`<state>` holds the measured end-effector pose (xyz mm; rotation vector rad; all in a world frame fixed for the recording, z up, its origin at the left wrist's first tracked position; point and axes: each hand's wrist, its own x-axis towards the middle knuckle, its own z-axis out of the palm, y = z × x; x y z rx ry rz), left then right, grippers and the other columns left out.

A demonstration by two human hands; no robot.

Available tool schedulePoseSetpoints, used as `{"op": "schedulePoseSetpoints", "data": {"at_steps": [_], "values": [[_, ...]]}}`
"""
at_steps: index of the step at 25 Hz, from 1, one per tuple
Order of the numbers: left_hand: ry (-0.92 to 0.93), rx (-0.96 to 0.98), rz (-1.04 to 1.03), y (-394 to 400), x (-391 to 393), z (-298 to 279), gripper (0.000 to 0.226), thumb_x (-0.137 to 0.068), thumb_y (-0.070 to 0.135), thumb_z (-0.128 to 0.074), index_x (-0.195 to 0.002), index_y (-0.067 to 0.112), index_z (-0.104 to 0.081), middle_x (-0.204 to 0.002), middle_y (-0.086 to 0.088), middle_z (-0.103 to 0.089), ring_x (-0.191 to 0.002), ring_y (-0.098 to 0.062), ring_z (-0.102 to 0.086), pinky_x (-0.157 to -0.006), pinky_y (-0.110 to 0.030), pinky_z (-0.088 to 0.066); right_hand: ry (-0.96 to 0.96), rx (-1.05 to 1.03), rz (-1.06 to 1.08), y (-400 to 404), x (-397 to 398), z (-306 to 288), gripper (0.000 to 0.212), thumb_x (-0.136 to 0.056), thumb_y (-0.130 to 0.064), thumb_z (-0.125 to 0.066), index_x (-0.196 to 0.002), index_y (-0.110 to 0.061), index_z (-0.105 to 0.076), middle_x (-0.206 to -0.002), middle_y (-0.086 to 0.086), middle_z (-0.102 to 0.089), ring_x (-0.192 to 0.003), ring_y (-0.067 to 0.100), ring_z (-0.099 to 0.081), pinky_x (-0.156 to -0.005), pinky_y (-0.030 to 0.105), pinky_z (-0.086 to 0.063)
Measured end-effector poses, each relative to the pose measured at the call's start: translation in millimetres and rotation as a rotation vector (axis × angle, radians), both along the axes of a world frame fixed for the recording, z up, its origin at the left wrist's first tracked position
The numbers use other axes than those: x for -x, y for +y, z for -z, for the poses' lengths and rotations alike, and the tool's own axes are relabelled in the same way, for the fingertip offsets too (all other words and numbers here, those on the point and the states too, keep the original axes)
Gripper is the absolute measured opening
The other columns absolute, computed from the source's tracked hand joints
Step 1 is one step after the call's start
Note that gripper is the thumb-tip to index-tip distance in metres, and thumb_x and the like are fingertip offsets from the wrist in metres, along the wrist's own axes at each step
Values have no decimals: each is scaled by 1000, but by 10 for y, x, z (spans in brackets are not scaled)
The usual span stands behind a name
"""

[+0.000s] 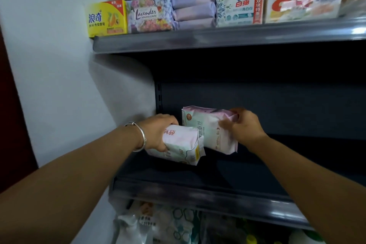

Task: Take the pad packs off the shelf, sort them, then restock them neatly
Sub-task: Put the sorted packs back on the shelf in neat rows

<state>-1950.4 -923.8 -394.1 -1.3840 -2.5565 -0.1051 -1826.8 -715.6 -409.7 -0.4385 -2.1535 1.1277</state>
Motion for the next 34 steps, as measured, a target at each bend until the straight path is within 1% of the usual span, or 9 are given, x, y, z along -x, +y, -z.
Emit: {"op": "schedulePoseSetpoints", "data": {"at_steps": [4, 9, 16, 20, 22, 26, 28, 31, 34], "values": [[121, 36, -24, 102, 316, 136, 62, -65, 33, -79, -117, 24, -45, -113, 5, -48, -105, -13, -44, -89, -24, -36, -9, -32, 24, 88, 197, 28, 33, -87, -14, -65, -117, -4, -54, -100, 4, -55, -80, 15, -55, -56, 17, -43], [223, 37, -16, 202, 516, 279, 55, -68, 30, -74, -114, 22, -43, -116, 5, -44, -108, -14, -39, -87, -24, -30, 6, 30, 33, 196, 342, 66, 34, -86, -11, -67, -118, -5, -55, -104, 6, -56, -89, 20, -57, -74, 28, -49], [411, -22, -6, 369, 636, 507, 47, -74, 27, -67, -114, 20, -43, -116, 3, -44, -108, -17, -42, -91, -27, -32, 62, 66, 81, 292, 436, 88, 37, -86, -9, -66, -121, -6, -54, -106, 4, -53, -96, 21, -55, -83, 30, -49], [571, -37, 14, 483, 704, 654, 72, -21, 26, -86, -85, 16, -53, -79, 0, -56, -69, -18, -56, -58, -28, -46, 73, 96, 105, 332, 442, 103, 37, -86, -9, -66, -120, -5, -53, -107, 5, -54, -105, 27, -57, -88, 34, -51], [592, -69, 38, 535, 726, 689, 77, -12, 29, -85, -80, 16, -53, -74, 0, -56, -63, -18, -56, -53, -27, -45, 75, 105, 107, 342, 437, 103, 36, -86, -9, -66, -119, -5, -53, -106, 5, -53, -105, 27, -57, -89, 34, -51], [357, 17, -14, 646, 695, 685, 77, -57, 40, -82, -119, 15, -44, -118, -1, -44, -109, -20, -43, -88, -30, -35, 71, 150, 105, 337, 425, 102, 36, -86, -8, -66, -120, -6, -53, -106, 3, -52, -99, 22, -55, -87, 31, -49], [125, 11, -54, 629, 698, 637, 69, -65, 41, -78, -119, 19, -42, -119, 1, -40, -113, -19, -38, -92, -29, -32, 77, 162, 102, 334, 433, 100, 37, -87, -8, -65, -121, -6, -52, -106, 3, -52, -97, 20, -54, -87, 31, -49], [-227, -201, -88, 596, 728, 602, 49, -76, 47, -70, -112, 20, -52, -116, 1, -45, -114, -19, -42, -97, -31, -39, 84, 169, 89, 308, 433, 94, 37, -87, -8, -65, -121, -6, -53, -106, 3, -54, -96, 20, -54, -85, 29, -49], [-290, -297, -378, 608, 847, 609, 72, -82, 60, -55, -133, 12, -41, -135, -10, -42, -125, -28, -42, -105, -40, -38, 85, 179, 86, 292, 454, 101, 36, -87, -9, -65, -120, -7, -53, -111, 6, -56, -96, 20, -55, -85, 30, -49]]}}
